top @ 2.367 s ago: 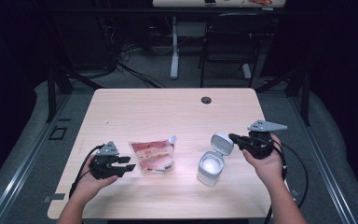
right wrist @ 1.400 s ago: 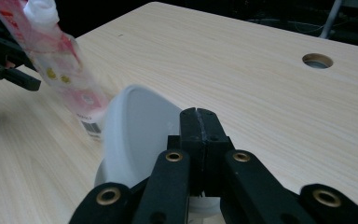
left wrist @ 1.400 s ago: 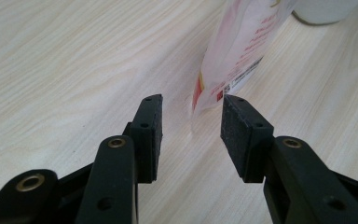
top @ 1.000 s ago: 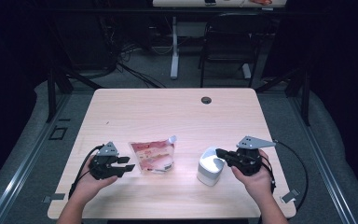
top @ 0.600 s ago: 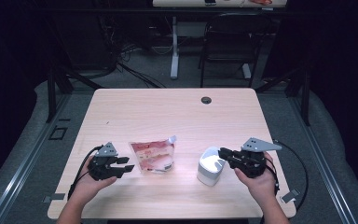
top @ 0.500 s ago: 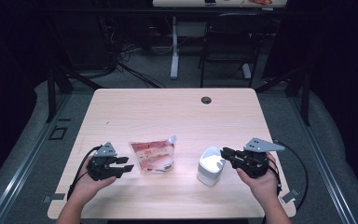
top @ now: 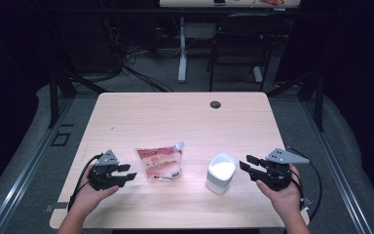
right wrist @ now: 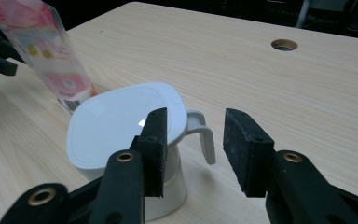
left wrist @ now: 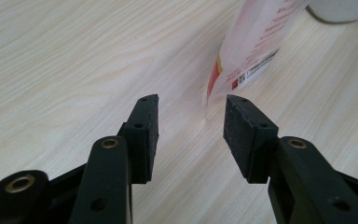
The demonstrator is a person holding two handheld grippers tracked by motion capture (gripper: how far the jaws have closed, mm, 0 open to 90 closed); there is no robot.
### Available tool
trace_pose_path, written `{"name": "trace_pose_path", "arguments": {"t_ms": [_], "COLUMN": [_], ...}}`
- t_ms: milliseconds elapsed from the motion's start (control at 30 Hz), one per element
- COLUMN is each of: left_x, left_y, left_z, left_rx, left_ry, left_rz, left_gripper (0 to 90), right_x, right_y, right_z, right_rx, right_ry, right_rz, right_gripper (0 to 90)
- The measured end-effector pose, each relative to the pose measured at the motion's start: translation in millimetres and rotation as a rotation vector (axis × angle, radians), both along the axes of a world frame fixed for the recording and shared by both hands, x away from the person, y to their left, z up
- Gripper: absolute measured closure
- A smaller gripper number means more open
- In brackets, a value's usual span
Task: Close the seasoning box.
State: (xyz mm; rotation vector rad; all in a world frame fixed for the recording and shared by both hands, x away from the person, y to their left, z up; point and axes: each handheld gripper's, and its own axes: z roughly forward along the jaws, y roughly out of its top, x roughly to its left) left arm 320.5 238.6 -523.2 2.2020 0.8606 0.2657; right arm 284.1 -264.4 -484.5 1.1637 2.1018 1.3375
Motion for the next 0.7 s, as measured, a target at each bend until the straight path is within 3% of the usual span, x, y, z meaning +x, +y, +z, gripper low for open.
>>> {"name": "trace_pose_path", "arguments": {"t_ms": [133,367,700], "left_x": [-2.3,-6.7,-14.9], "left_y": [2.0,3.8,9.0], "left_z": [-1.5,-6.4,-13.5], "left_rx": [-0.011,0.008,0.032], "left_ry": [0.004,0.010,0.001], "left_rz": [-0.001,0.003,0.023], "left_gripper": [55.2,55.0,54.3], "right_x": [-1.7,-2.3,0.1], "right_y": [-5.4,-14.4,-29.2], "right_z": [-8.2,-16.4,-36.1], "right_rx": [-0.001,-0.009,-0.021], "right_ry": [0.004,0.001,0.039], "right_rz": [-0.046,-0.090,-0.157], "right_gripper": [56.4,53.2,48.2]}}
